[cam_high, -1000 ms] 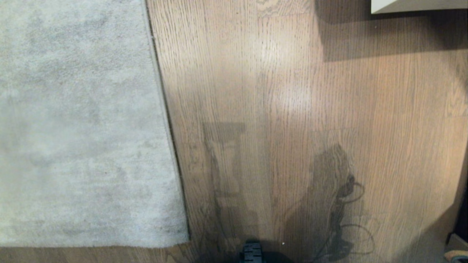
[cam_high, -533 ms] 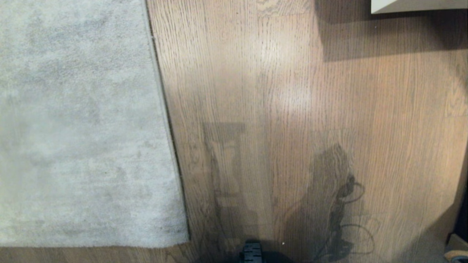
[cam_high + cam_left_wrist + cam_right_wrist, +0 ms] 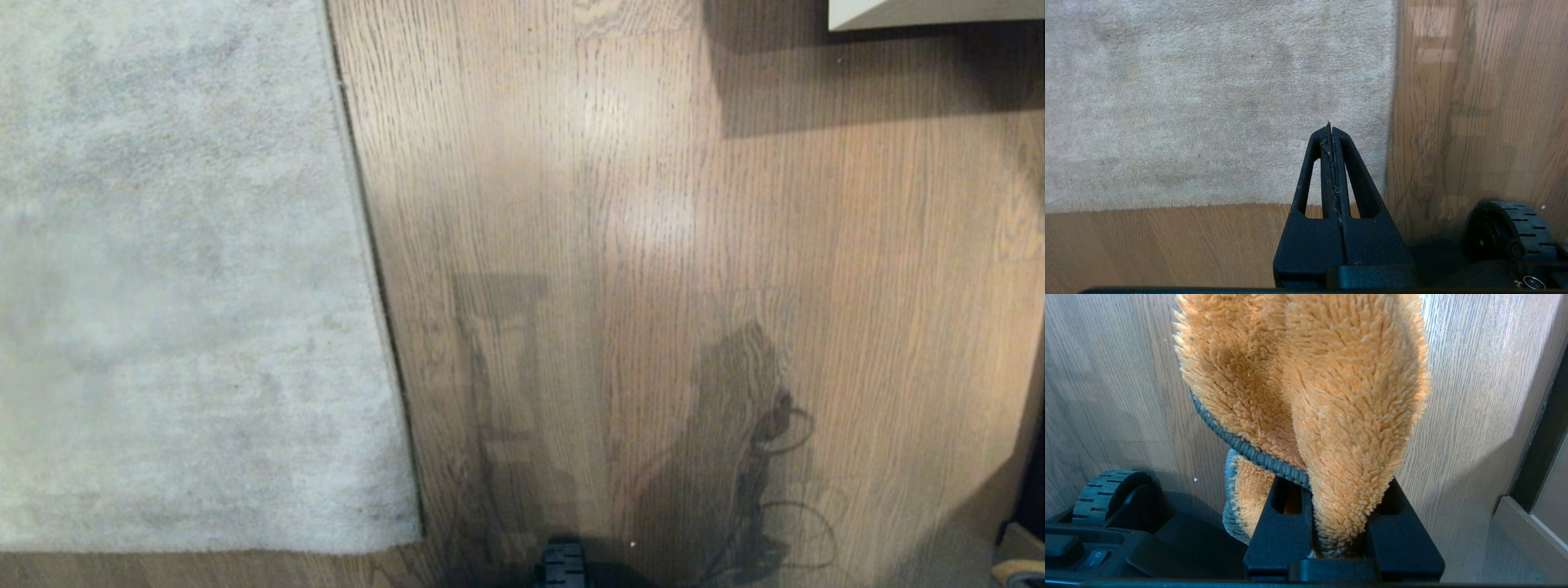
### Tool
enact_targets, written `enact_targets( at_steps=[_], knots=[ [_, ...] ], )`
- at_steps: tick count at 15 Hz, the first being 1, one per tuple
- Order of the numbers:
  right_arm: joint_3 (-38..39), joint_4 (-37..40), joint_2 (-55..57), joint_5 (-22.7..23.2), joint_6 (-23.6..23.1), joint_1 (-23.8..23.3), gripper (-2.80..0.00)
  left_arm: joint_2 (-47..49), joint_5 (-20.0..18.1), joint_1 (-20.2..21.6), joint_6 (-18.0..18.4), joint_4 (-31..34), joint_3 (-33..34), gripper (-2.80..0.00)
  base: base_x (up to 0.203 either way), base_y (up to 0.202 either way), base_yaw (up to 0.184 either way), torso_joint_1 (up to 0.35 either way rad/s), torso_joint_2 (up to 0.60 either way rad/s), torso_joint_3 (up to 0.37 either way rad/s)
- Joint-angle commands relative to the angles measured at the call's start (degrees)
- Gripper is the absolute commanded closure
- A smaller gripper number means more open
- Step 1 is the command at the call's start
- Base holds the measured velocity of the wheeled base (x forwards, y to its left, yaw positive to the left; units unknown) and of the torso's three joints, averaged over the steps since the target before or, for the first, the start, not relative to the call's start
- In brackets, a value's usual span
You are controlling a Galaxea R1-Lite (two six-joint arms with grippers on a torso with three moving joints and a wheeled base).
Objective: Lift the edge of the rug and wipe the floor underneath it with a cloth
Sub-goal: Lift up the carpet
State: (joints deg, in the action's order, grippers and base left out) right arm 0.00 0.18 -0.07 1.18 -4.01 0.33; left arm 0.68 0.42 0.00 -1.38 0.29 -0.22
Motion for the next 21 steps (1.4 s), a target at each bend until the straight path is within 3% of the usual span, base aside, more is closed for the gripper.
enact_targets(
  at_steps=[1, 14, 21],
  knots=[
    [0.0, 0.0, 0.1, 0.0, 0.0, 0.0, 0.00, -0.5, 0.0, 0.0, 0.0, 0.0, 0.0, 0.00, 0.000, 0.000, 0.000, 0.000, 0.00, 0.000],
    [0.0, 0.0, 0.1, 0.0, 0.0, 0.0, 0.00, -0.6, 0.0, 0.0, 0.0, -0.2, 0.0, 0.00, 0.000, 0.000, 0.000, 0.000, 0.00, 0.000],
    [0.0, 0.0, 0.1, 0.0, 0.0, 0.0, 0.00, -0.6, 0.0, 0.0, 0.0, -0.2, 0.0, 0.00, -0.181, 0.000, 0.002, 0.001, 0.00, 0.001]
  ],
)
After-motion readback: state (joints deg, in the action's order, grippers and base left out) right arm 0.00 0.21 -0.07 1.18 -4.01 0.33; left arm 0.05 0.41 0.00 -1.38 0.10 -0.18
